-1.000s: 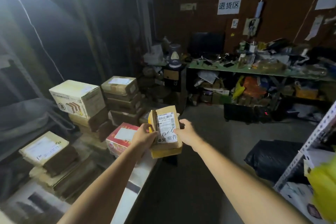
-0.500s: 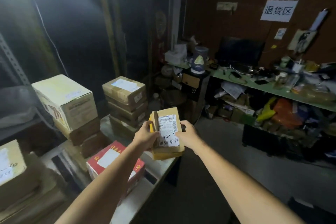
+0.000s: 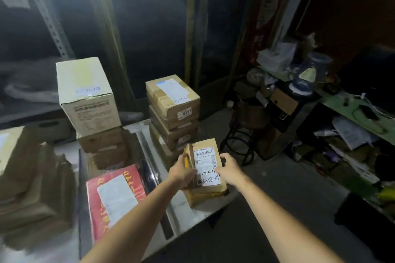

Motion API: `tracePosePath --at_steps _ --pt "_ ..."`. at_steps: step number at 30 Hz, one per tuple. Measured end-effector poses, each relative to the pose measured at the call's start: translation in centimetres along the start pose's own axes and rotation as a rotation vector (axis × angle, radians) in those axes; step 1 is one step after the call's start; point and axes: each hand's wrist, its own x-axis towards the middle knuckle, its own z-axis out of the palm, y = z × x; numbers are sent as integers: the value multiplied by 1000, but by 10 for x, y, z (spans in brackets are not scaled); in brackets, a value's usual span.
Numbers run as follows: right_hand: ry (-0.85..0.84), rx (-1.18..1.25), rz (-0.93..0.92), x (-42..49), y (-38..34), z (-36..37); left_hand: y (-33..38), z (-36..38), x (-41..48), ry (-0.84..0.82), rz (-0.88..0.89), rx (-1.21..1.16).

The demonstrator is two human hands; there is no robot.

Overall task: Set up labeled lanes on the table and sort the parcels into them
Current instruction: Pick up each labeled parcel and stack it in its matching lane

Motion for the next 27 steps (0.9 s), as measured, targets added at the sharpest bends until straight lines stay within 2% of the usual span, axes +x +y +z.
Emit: tracePosePath --at_steps 4,9,16,23,27 --pt "-208 -84 -60 42 9 -1 -9 26 5 122 -85 -83" --pt "-329 -183 -115 76 7 -3 -7 39 13 253 -99 -110" --pt "-389 -238 -134 101 7 2 -7 48 26 357 -116 -91" --pt "-418 -287 -156 109 4 -2 1 43 25 434 -127 94" --pt "-372 -453 -316 110 -15 -13 13 23 5 472 -111 191"
